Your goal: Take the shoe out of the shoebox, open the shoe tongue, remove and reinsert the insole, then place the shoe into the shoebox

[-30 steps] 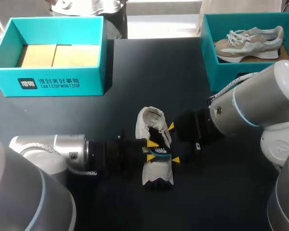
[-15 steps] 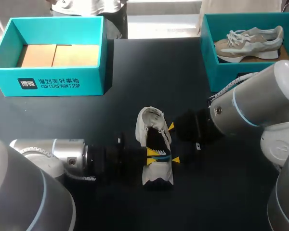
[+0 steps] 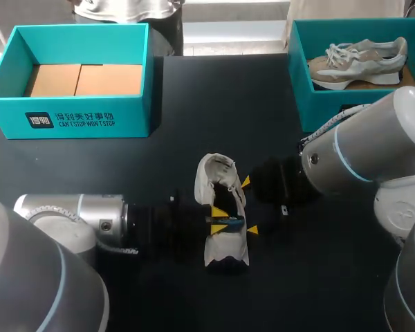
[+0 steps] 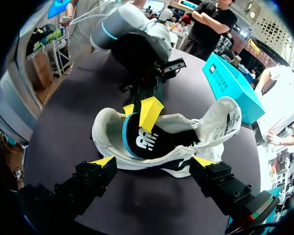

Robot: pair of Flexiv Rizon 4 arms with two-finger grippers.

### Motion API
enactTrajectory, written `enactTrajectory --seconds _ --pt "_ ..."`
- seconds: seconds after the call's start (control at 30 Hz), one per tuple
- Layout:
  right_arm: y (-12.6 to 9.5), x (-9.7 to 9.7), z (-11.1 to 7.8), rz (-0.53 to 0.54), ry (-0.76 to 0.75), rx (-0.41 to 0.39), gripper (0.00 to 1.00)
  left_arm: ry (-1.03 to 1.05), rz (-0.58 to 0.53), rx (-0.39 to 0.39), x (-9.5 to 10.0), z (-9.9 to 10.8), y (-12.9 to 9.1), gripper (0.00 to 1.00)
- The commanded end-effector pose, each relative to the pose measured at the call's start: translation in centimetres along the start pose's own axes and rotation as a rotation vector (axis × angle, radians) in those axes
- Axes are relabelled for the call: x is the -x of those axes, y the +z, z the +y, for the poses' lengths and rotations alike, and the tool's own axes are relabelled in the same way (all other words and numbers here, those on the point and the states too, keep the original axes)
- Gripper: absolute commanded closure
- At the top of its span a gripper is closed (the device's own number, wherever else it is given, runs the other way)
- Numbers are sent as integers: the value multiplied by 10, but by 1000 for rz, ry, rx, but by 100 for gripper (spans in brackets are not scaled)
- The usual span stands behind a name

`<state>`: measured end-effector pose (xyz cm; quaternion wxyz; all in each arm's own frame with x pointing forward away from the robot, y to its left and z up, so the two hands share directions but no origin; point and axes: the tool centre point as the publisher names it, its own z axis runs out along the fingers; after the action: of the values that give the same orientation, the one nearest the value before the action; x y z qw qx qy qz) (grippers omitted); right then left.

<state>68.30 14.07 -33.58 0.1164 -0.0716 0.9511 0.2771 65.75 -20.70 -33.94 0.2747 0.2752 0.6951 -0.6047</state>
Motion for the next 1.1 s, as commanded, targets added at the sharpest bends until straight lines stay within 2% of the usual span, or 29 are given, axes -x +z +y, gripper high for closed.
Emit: enactTrajectory --seconds 0.03,0.1,0.37,0.47,0.67,0.9,0.97,1.1 --pt "1 -1 0 -1 0 3 0 11 11 -14 1 -15 -9 50" --pt "1 -1 0 -1 0 3 0 20 9 -19 3 -20 -12 42" --pt "1 -1 0 -1 0 3 0 42 -28 -47 24 -36 -23 41" --pt "1 -1 0 -1 0 3 0 49 -22 -49 29 -40 -22 36" --pt "1 -1 0 -1 0 3 0 55 14 -63 36 -46 -27 9" --pt "1 -1 0 -1 0 3 0 85 119 -56 50 -49 -38 7" --pt "1 -1 0 -1 0 3 0 92 165 -45 55 -47 -40 0" --pt "1 -1 0 -1 0 3 0 129 238 -27 67 -43 -45 0"
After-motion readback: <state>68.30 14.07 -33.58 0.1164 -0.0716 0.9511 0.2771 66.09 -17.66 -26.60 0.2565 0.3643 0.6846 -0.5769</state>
